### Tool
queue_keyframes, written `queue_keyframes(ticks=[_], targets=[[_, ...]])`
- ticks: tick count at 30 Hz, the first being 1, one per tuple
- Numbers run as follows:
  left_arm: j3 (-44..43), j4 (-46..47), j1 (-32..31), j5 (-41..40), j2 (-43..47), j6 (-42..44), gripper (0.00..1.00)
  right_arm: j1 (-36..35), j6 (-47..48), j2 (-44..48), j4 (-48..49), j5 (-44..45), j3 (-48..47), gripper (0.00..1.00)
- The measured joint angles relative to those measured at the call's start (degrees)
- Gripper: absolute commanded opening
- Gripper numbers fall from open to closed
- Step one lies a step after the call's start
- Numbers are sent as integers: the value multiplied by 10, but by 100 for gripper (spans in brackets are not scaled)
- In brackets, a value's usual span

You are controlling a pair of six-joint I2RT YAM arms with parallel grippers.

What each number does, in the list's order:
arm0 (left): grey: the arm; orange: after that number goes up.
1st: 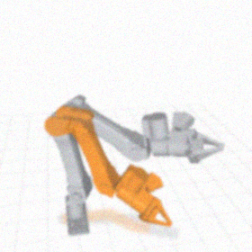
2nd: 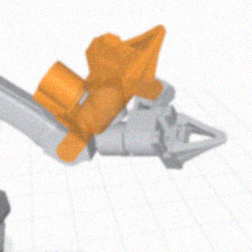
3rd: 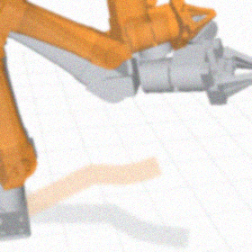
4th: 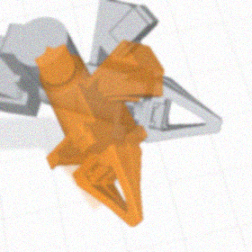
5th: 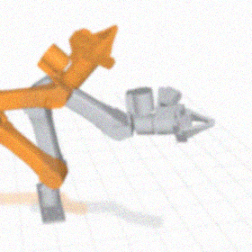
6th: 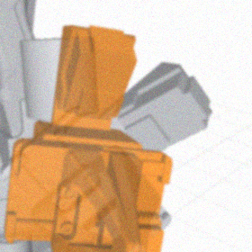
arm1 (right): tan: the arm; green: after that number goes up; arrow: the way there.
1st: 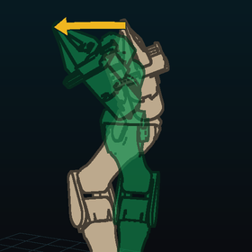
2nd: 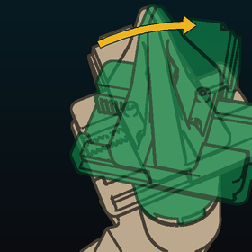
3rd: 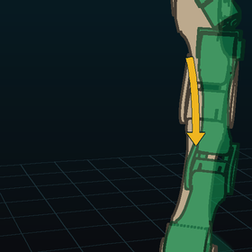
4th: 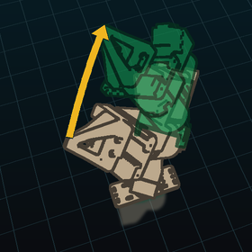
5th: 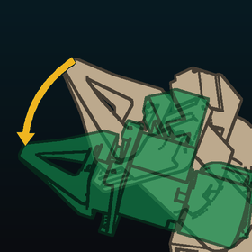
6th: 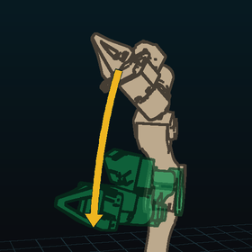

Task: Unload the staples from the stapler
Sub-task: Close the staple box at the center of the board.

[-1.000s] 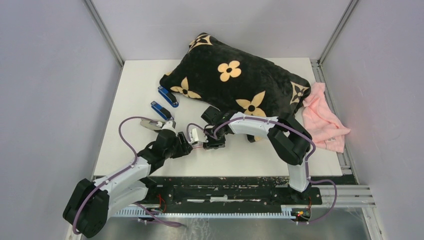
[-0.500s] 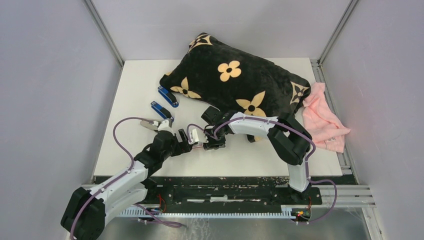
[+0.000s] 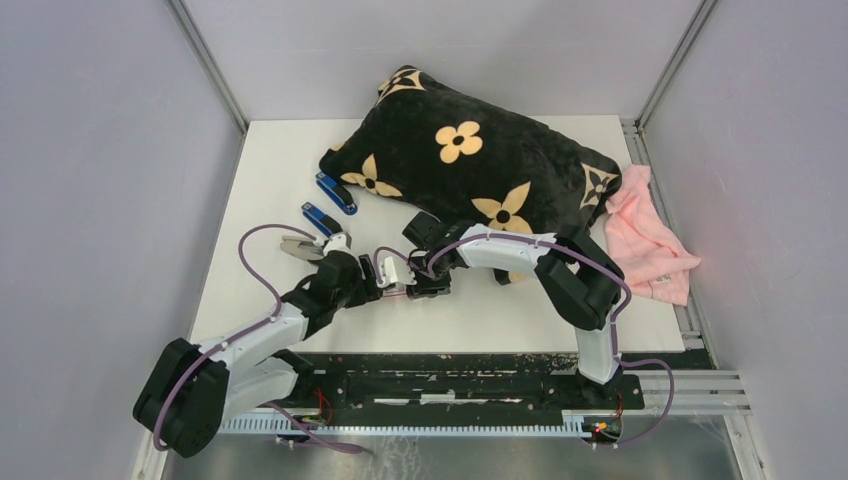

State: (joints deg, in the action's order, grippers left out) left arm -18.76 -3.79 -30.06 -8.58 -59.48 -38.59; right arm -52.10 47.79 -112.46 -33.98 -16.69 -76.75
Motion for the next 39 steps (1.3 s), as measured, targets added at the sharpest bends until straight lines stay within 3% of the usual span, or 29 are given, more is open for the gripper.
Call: queue_keyframes(ticks=[39], targets=[[-54,32,1,30,-106,43,57,6,-4,-22,6,11,-28,48]])
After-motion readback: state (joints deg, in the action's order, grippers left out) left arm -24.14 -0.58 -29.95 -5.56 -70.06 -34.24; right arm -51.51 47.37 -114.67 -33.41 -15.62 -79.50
